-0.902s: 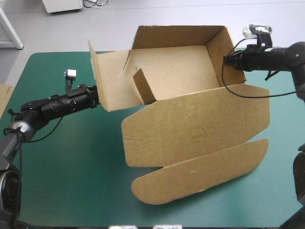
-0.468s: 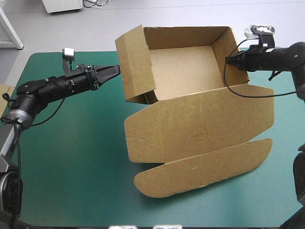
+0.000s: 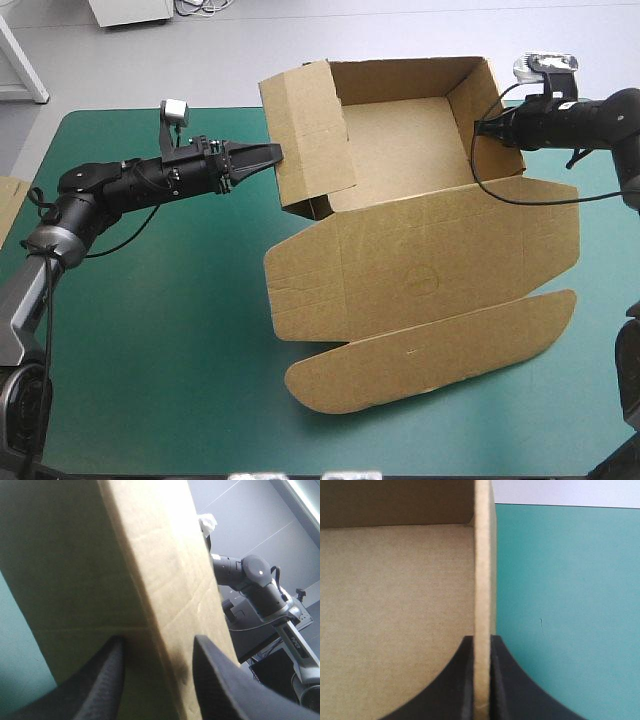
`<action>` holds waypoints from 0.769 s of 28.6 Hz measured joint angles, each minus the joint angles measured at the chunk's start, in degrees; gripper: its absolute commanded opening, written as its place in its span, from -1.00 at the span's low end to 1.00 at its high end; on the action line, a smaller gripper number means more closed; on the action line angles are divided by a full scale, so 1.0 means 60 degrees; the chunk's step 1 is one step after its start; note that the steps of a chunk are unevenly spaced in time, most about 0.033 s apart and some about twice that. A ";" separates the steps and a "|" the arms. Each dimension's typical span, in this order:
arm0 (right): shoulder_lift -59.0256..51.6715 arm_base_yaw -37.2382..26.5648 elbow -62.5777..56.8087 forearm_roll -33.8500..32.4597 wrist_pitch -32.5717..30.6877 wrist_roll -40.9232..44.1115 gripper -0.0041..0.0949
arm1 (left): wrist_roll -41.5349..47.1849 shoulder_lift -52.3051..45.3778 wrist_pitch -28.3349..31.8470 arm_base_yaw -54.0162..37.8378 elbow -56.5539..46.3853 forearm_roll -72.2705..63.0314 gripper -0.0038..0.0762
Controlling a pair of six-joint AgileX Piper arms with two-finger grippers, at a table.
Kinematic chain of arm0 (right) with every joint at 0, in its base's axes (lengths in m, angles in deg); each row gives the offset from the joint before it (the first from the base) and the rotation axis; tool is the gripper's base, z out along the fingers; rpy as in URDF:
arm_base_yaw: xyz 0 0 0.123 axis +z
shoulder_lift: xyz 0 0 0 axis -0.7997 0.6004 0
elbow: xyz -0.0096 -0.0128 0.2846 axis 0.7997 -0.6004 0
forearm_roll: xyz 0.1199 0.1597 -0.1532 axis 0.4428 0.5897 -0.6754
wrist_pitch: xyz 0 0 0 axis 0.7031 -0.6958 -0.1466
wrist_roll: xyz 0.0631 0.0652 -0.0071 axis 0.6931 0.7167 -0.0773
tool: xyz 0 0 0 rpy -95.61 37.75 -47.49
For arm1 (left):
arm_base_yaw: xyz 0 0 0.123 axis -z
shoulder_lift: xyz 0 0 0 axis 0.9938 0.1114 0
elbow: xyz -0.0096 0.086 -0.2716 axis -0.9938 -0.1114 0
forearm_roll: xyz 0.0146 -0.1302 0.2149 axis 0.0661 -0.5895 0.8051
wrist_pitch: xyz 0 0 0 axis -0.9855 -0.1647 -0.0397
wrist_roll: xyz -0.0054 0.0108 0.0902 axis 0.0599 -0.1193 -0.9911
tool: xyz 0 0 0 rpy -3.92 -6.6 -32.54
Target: Fold the box
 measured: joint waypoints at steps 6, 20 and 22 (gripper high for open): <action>0.0000 0.0000 0.0000 -0.0023 -0.0009 0.0000 -0.92 | 0.0000 0.0000 0.0009 0.0162 0.0000 -0.0018 -0.11; 0.0000 0.0233 0.0000 -0.0862 -0.0179 0.0543 -0.92 | 0.2105 0.0000 0.1849 0.1312 0.1813 0.3546 0.09; 0.0000 0.0286 0.0000 -0.0886 -0.0190 0.0580 -0.92 | 0.2424 0.0000 0.1869 0.1404 0.1998 0.4114 0.12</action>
